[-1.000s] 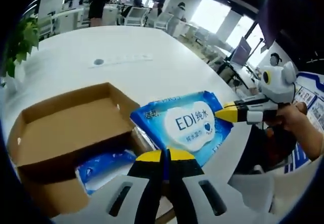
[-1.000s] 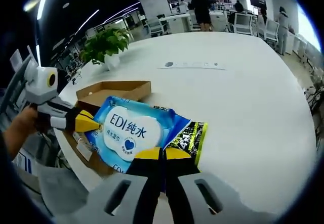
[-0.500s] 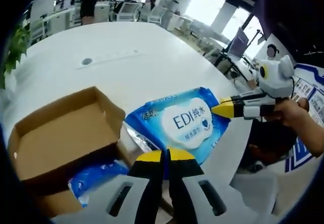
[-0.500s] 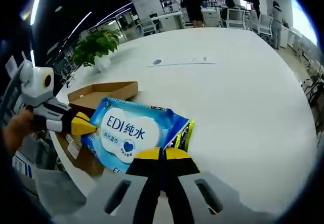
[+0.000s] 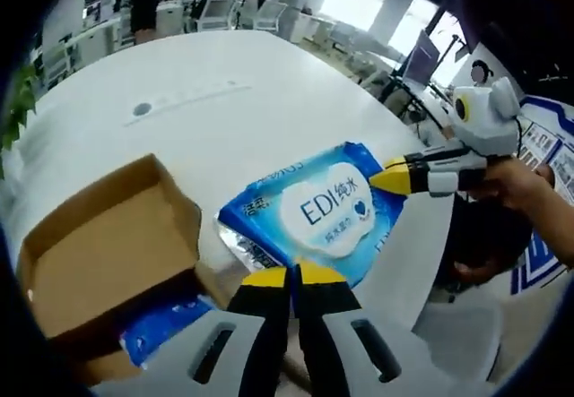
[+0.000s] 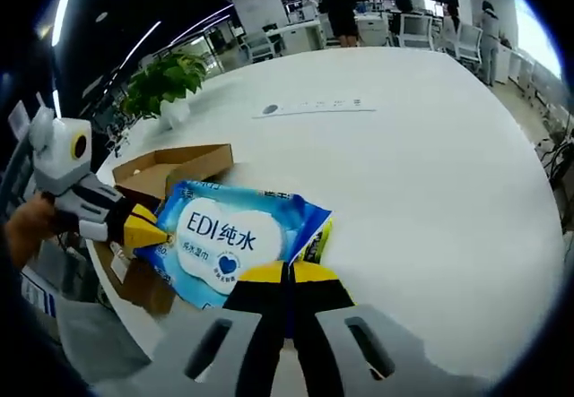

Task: Operate the shoe box by opening the lid, removing the specified soft item, and placing it in the target area until the item is outside and the box remains undamaged.

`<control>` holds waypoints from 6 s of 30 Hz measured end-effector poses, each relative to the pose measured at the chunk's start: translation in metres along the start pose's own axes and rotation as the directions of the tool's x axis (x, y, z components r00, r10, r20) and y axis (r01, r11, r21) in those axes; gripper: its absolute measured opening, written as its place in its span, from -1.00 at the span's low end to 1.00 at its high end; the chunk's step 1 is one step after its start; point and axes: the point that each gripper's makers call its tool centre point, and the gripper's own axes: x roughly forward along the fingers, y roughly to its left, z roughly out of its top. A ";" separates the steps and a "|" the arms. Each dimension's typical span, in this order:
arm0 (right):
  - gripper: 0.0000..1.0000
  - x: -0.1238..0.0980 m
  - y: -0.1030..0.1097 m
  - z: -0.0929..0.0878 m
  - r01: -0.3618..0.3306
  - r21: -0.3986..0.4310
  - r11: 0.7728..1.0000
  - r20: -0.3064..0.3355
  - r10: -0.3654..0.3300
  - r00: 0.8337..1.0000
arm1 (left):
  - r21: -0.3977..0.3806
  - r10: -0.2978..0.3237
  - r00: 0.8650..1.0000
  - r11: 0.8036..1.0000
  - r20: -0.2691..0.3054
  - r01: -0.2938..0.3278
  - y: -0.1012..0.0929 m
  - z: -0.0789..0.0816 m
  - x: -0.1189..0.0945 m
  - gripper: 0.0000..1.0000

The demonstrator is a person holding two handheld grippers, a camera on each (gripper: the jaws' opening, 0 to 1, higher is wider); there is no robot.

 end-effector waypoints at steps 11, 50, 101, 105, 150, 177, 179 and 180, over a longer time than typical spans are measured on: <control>-1.00 0.022 -0.002 -0.007 -0.004 0.009 1.000 -0.020 0.005 1.000 | 0.077 0.045 0.997 0.996 -0.064 -0.040 0.013 -0.005 0.012 -1.00; -1.00 0.054 -0.023 -0.023 0.020 -0.012 1.000 -0.067 -0.021 0.998 | 0.310 0.159 0.968 0.946 -0.196 -0.093 0.020 -0.013 0.043 -1.00; -0.57 0.006 -0.002 -0.014 0.016 -0.185 0.983 0.004 -0.016 1.000 | 0.214 0.048 0.998 0.975 0.047 -0.057 0.007 -0.013 -0.037 -0.47; -0.53 -0.001 0.005 -0.011 0.015 -0.214 0.977 0.008 -0.013 1.000 | 0.215 0.048 0.997 0.975 0.060 -0.060 0.010 -0.017 -0.046 -0.45; -0.43 0.015 0.154 0.015 -0.185 -0.530 0.827 -0.037 0.196 0.980 | 0.309 0.016 1.000 0.951 0.014 -0.019 0.075 -0.084 -0.085 -0.35; -0.49 0.051 0.206 0.004 -0.307 -0.601 0.738 -0.136 0.284 0.949 | 0.326 0.092 0.994 0.940 0.058 -0.106 0.114 -0.071 -0.071 -0.61; -0.50 0.052 0.210 0.003 -0.318 -0.603 0.731 -0.144 0.292 0.945 | 0.332 0.094 0.994 0.937 0.062 -0.110 0.115 -0.069 -0.069 -0.63; -0.50 0.053 0.211 0.002 -0.323 -0.605 0.728 -0.149 0.295 0.944 | 0.335 0.095 0.993 0.936 0.063 -0.111 0.116 -0.069 -0.068 -0.65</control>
